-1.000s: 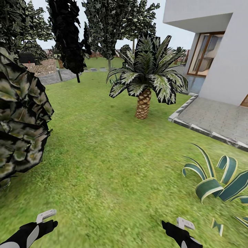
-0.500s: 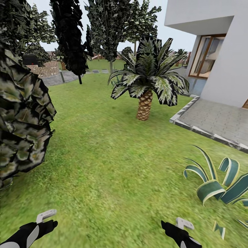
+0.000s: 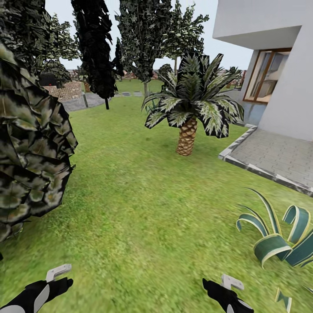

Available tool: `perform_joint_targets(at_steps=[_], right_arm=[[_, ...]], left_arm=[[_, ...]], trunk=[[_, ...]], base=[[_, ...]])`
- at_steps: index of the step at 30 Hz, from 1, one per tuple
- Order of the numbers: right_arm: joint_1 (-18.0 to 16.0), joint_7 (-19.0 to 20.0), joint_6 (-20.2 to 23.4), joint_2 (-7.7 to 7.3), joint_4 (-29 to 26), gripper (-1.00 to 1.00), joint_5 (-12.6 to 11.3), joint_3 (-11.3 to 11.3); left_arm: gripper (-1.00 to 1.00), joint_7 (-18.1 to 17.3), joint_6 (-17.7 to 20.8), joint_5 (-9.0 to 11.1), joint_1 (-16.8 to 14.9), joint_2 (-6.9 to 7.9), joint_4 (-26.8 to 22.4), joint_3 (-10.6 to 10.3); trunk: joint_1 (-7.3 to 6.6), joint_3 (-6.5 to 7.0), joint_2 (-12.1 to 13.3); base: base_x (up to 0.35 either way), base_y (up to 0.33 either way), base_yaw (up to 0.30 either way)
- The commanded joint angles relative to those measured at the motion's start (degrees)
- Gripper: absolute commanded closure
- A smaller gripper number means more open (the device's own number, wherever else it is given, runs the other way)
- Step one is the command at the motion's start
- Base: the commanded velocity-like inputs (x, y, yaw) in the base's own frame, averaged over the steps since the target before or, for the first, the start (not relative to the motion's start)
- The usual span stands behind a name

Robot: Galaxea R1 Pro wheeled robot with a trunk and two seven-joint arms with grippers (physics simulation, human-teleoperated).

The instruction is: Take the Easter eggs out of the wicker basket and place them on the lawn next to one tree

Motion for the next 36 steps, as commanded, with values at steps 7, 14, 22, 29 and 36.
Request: perform_joint_targets(at_steps=[7,14,22,29,36], right_arm=[[-0.1,0.3,0.3,0.16,-0.1,-1.00,-0.4,-0.2],[-0.1,0.1,0.3,0.18,-0.2,-1.00,-0.4,1.9],[-0.1,0.0,0.3,0.21,-0.1,-1.00,-0.4,3.4],[-0.1,0.0,0.3,0.25,-0.1,-1.00,-0.4,3.5],[-0.1,0.0,0.4,0.25,-0.1,-1.00,-0.4,3.6]], left_arm=[[-1.00,-0.3,0.4,-0.1,0.0,-0.02,-0.1,0.4],[-1.00,-0.3,0.4,-0.1,0.0,-0.12,-0.1,0.4],[-1.00,-0.3,0.2,-0.1,0.0,-0.35,-0.1,0.4],[-1.00,-0.3,-2.4,0.0,0.0,-0.37,0.3,0.4],[-1.00,-0.3,-2.9,-0.1,0.0,-0.37,0.7,0.4]], trunk=[[0.04,0.53,-0.1],[0.04,1.12,-0.1],[0.04,1.64,-0.1],[0.04,2.00,-0.1],[0.04,2.33,-0.1]], base=[[0.000,0.000,0.128],[0.000,0.000,0.173],[-0.023,0.000,0.223],[-0.074,0.000,0.247],[-0.007,0.000,0.257]])
